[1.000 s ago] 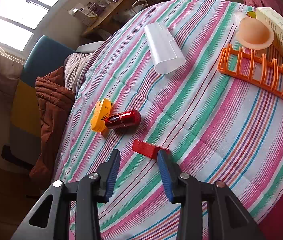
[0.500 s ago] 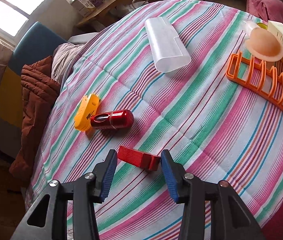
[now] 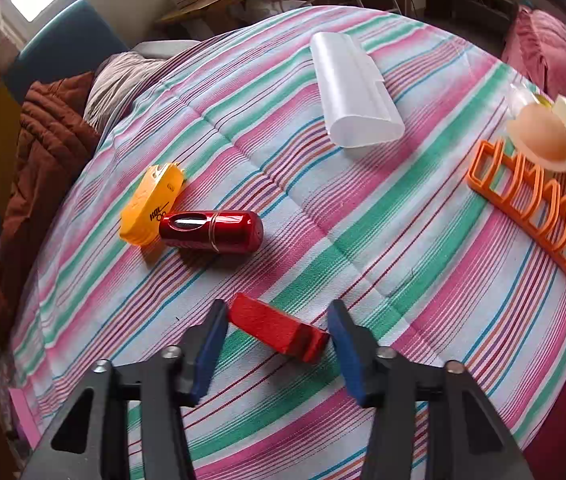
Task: Organize rigid objects
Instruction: 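Grasp the red rectangular block with the right tool while the left tool holds the bottle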
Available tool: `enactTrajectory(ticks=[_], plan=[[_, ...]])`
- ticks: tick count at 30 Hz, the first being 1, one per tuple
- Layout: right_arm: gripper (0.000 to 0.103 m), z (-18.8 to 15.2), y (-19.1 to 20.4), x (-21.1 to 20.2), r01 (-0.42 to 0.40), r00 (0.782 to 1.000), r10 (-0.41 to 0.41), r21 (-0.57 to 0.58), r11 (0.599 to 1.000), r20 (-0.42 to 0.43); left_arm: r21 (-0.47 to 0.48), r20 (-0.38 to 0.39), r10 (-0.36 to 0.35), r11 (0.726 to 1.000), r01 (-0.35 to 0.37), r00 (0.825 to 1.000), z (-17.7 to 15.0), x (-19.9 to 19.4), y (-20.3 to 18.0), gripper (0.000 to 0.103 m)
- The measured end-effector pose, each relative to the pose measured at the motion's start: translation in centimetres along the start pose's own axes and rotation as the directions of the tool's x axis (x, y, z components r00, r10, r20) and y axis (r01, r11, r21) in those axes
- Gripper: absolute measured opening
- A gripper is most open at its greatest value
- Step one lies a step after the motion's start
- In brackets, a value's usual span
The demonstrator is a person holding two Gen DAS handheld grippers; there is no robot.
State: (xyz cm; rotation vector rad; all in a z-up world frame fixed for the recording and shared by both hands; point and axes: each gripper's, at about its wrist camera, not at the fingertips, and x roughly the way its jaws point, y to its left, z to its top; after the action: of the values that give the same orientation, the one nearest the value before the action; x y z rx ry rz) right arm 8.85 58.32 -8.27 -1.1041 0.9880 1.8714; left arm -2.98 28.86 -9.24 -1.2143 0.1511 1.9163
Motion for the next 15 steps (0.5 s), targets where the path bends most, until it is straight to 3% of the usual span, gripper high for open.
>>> enactTrajectory(ticks=[4,7,11,15], plan=[[0.05,-0.3,1.3,-0.2,0.034,0.999,-0.033,-0.084,0.996,0.015,0.011,0.005,0.015,1.0,-0.015,1.0,-0.2,0.1,-0.2,0.047],[0.05,-0.7,2.6,-0.7,0.001,1.0,0.003,-0.153,0.988,0.029,0.02,0.01,0.026,0.999,-0.026,1.0,-0.3,0.1,-0.4,0.046],[0.05,-1.7,5.1,0.5,-0.034,0.998,0.021,-0.261,0.965,-0.051,0.022,0.013,0.033,0.999,-0.034,0.999,-0.4,0.1,-0.3,0.044],[0.05,-2.4,6.5,0.6,-0.074,0.996,0.054,-0.323,0.943,-0.069,0.017,0.017,0.031,0.999,-0.031,0.999,-0.5,0.1,-0.2,0.044]])
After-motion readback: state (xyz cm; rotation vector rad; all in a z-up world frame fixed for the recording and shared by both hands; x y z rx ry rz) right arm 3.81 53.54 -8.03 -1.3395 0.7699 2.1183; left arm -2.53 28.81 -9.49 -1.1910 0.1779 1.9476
